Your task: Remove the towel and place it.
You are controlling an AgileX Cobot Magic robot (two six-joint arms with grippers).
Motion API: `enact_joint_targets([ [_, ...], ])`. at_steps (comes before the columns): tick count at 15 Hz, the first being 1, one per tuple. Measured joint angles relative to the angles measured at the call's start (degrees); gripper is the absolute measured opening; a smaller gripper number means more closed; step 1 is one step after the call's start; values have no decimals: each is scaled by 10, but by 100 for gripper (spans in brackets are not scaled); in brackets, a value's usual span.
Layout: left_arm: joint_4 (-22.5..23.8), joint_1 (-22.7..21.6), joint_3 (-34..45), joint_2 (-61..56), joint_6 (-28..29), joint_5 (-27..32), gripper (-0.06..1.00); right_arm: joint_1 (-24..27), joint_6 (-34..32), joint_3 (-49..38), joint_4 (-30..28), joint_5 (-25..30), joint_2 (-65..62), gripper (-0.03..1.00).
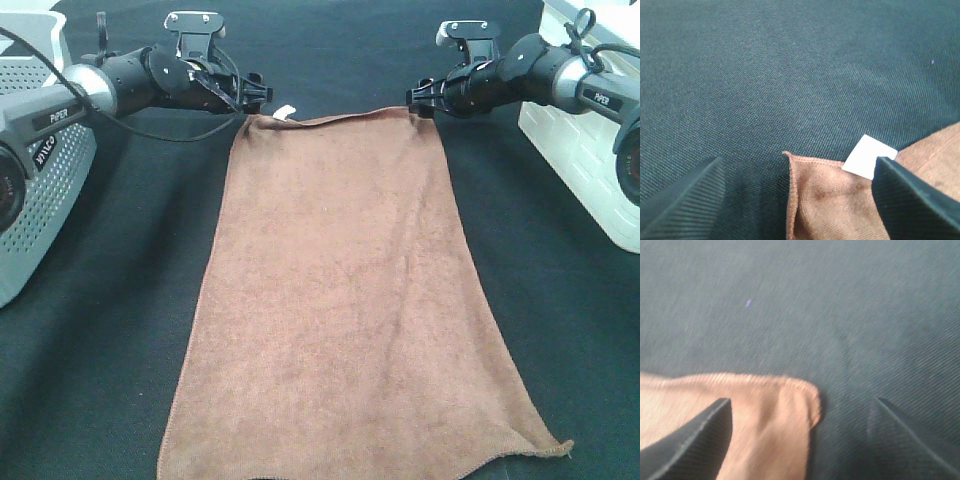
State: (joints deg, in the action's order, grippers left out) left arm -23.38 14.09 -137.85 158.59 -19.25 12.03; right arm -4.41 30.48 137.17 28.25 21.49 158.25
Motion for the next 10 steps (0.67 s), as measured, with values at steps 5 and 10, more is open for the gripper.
enact_joint_targets([
  [5, 7, -13, 1, -78, 33, 143, 83, 1, -44, 3, -9, 155, -111, 73],
  [10, 102, -80, 0, -224, 84, 378, 89, 16, -151, 7, -156, 393, -275, 73],
])
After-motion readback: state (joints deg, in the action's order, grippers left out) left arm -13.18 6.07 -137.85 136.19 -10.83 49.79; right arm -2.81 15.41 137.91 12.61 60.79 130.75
